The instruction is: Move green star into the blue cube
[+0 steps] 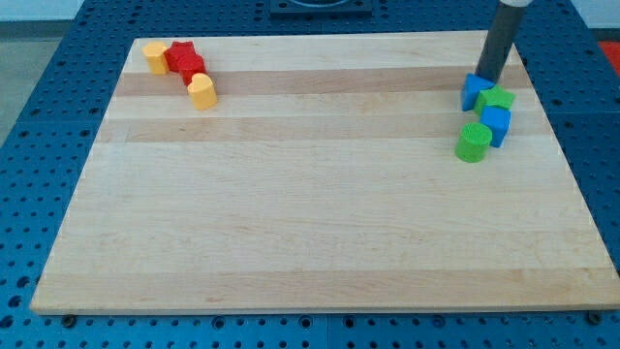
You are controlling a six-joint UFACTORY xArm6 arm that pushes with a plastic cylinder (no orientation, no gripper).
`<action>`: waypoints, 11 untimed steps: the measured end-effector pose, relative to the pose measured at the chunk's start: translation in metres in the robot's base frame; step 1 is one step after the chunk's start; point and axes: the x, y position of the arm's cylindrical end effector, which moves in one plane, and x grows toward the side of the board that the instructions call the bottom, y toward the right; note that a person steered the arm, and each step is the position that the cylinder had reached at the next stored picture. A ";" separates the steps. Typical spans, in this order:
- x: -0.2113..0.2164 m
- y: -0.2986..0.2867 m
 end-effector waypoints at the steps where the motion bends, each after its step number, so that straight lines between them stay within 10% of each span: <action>1: 0.014 -0.001; 5: -0.027 0.011; 11: 0.032 0.009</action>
